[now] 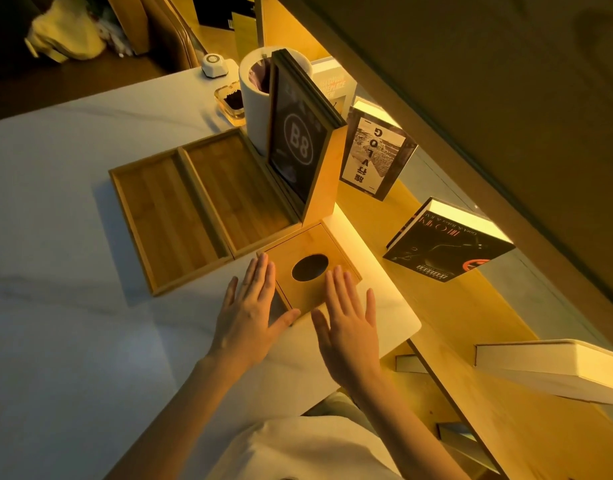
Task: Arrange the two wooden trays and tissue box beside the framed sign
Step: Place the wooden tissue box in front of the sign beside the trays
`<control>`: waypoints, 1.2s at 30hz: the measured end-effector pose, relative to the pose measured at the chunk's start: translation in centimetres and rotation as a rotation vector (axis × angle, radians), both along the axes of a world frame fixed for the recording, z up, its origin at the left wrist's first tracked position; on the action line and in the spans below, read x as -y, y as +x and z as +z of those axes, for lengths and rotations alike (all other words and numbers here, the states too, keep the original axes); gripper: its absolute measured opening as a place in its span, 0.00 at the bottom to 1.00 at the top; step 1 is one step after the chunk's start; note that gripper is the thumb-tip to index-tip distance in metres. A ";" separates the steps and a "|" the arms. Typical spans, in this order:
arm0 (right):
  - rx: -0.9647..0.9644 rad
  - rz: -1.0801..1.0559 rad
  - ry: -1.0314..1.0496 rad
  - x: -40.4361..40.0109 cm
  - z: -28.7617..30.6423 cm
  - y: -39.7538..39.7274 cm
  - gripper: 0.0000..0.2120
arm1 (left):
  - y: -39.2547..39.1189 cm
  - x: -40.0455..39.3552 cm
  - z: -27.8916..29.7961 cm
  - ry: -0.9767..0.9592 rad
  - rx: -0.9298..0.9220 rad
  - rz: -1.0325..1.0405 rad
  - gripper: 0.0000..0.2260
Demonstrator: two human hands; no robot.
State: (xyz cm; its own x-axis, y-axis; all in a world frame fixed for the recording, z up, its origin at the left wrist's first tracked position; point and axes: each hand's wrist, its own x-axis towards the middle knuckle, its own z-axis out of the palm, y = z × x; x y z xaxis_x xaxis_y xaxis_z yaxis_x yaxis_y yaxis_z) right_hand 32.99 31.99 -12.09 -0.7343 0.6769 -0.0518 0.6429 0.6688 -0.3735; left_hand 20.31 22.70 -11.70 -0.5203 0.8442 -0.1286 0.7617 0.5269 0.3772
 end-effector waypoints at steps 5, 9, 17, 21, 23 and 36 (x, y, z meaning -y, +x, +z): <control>0.049 -0.010 -0.073 0.3 -0.2 -0.1 0.29 | -0.1 0.0 -0.4 -0.011 -0.029 -0.001 0.41; 0.044 -0.015 -0.120 -0.1 0.0 -0.2 0.29 | -0.4 -0.5 -0.4 -0.019 -0.029 -0.013 0.41; 0.020 -0.021 -0.143 -2.2 -0.2 -0.7 0.29 | -1.5 -2.7 -0.2 -0.037 0.018 -0.051 0.41; 0.008 -0.020 -0.141 -3.4 -0.3 -0.9 0.27 | -2.0 -4.0 -0.1 -0.046 0.000 -0.072 0.42; 0.014 -0.017 -0.141 -4.0 -0.3 -1.0 0.27 | -2.1 -4.7 -0.1 -0.048 0.003 -0.071 0.41; 0.036 -0.014 -0.137 -6.5 0.2 -1.3 0.31 | -2.1 -6.9 0.3 -0.041 0.013 -0.067 0.42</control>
